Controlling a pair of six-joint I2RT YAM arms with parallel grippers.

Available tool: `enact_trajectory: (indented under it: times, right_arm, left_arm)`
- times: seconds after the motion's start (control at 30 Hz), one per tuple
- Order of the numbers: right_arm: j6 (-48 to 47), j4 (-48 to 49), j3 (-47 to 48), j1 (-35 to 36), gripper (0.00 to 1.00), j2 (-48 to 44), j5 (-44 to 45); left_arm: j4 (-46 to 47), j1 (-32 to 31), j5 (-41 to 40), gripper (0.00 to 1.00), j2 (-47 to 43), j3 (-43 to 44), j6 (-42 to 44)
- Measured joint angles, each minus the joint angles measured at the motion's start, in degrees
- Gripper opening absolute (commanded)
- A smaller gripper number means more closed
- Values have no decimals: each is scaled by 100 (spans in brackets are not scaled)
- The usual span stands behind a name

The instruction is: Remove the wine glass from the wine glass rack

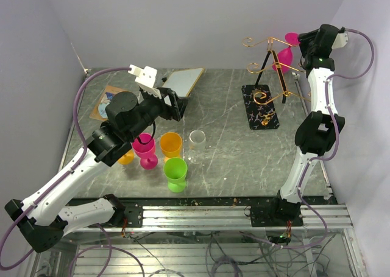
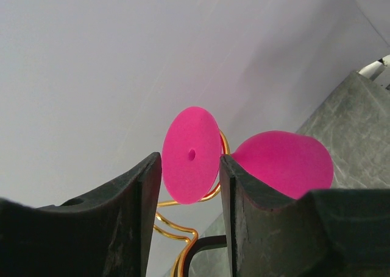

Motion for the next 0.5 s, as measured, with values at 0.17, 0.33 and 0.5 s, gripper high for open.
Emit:
enact_trajectory:
  times: [0.17, 0.33, 0.5]
  right_arm:
    - [-15, -4, 0, -33, 42, 0, 66]
    - [-9, -4, 2, -76, 39, 0, 28]
    - [0, -4, 85, -81, 39, 66, -26]
  left_arm:
    - [0, 0, 0, 85, 33, 0, -2]
    - [0, -7, 0, 85, 48, 0, -2]
    - [0, -9, 0, 85, 50, 0, -2]
